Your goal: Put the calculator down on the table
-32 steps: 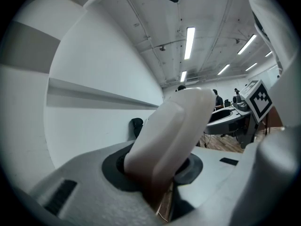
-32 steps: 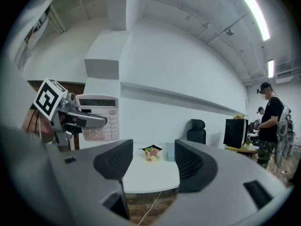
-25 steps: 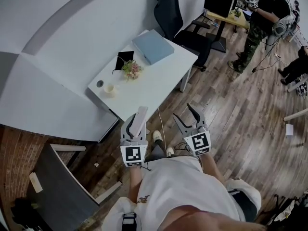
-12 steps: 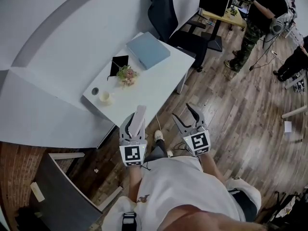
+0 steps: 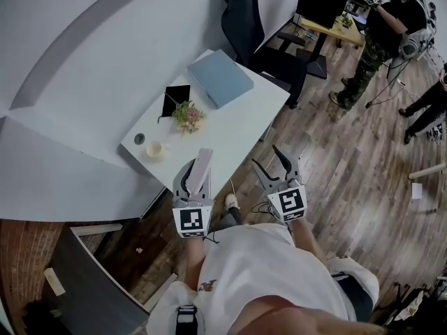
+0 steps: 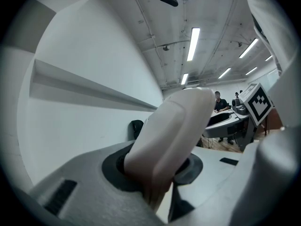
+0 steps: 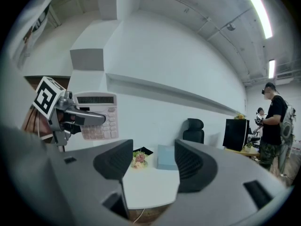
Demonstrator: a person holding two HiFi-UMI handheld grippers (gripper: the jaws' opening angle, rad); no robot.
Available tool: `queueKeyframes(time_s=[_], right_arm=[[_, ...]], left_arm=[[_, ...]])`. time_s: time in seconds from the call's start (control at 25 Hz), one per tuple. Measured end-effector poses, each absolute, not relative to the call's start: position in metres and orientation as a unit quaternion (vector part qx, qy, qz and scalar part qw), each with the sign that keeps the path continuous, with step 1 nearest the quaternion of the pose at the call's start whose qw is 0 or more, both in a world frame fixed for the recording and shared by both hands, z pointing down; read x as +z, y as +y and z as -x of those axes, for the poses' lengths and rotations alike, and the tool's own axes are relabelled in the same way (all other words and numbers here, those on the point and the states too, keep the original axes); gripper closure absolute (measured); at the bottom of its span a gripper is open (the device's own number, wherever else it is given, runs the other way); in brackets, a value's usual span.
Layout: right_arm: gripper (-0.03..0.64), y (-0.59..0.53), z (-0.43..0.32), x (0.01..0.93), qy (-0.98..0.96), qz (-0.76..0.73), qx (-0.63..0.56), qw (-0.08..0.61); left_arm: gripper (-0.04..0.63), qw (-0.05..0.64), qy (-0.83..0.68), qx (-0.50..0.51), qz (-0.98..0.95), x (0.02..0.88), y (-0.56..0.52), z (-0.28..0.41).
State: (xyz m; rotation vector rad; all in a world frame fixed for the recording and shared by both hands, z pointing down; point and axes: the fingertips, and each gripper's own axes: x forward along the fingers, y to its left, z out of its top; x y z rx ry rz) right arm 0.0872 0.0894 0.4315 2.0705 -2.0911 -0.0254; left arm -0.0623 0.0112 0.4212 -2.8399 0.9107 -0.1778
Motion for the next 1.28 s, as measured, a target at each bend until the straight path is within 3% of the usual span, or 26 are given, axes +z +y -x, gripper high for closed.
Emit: queueKeyframes(time_s=[1.28], right_arm=[[0.339, -0.058, -0.143, 0.436, -0.701, -0.702, -0.003, 0.125]], left_arm=[[0.477, 0.044, 0.301, -0.055, 0.951, 0.445, -0.137, 0.006]])
